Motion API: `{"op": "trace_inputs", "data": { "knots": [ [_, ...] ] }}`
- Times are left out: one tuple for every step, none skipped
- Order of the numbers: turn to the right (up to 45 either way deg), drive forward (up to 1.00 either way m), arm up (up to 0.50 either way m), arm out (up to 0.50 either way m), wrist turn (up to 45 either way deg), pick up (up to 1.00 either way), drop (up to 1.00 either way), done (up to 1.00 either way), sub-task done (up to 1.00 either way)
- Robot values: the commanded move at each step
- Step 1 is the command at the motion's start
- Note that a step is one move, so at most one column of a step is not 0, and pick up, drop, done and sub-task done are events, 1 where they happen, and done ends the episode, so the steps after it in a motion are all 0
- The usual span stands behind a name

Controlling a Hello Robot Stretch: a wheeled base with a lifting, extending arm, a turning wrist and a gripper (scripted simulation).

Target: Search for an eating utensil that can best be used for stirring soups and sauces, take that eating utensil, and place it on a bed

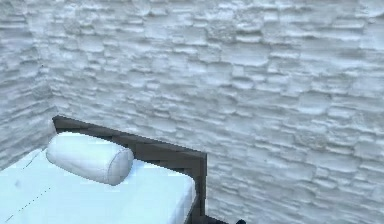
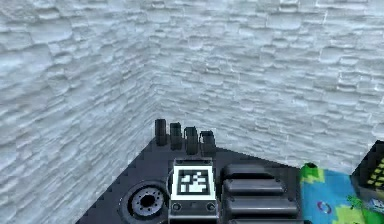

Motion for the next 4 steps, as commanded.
{"op": "trace_inputs", "data": {
  "knots": [
    [-45.0, 0.00, 0.00, 0.00, 0.0, 0.00, 0.00, 0.00, 0.00],
    [-45.0, 0.00, 0.00, 0.00, 0.0, 0.00, 0.00, 0.00, 0.00],
    [-33.0, 0.00, 0.00, 0.00, 0.0, 0.00, 0.00, 0.00, 0.00],
    [0.0, 0.00, 0.00, 0.48, 0.0, 0.00, 0.00, 0.00, 0.00]
  ]
}}
